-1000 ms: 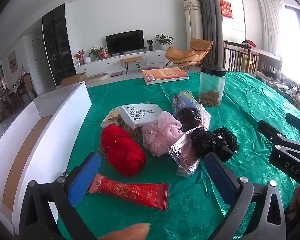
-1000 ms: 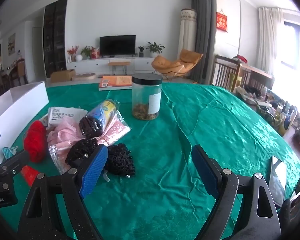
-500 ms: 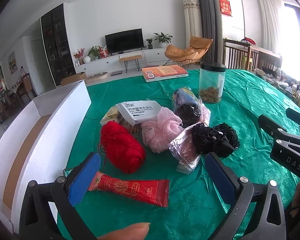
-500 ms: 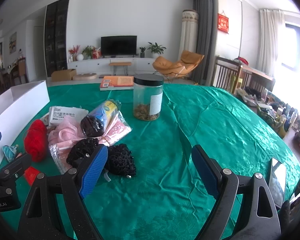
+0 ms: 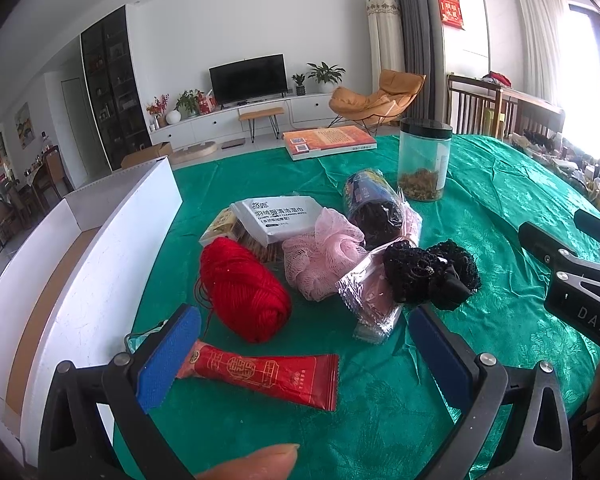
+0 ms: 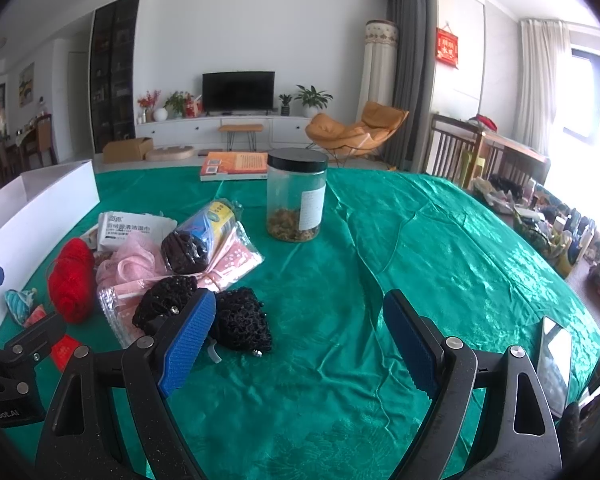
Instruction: Organize soft objects
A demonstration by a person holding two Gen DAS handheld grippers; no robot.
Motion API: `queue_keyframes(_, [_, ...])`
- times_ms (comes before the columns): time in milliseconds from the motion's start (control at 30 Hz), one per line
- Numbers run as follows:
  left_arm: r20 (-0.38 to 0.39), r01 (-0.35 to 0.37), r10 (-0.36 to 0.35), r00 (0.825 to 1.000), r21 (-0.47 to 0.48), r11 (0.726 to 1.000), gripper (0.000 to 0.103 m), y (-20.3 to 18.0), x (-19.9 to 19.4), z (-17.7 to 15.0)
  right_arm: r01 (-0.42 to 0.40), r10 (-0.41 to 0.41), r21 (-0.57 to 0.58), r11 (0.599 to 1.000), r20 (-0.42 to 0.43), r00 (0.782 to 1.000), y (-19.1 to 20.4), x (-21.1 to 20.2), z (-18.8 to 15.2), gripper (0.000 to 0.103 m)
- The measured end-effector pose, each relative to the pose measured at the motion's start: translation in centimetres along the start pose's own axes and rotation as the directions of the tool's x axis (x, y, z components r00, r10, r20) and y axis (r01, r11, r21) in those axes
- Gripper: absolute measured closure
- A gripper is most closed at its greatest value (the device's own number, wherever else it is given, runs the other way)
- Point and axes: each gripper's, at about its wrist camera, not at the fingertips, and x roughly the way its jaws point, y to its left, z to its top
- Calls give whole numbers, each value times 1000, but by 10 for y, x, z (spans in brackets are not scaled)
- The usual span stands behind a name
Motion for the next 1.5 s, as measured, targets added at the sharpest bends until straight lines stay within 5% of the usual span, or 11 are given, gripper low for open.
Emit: queue_keyframes(1500, [-55, -18, 18, 998, 4, 1000, 0, 6, 12, -8, -5, 5, -17, 1000, -19, 1000, -2, 4, -4, 15])
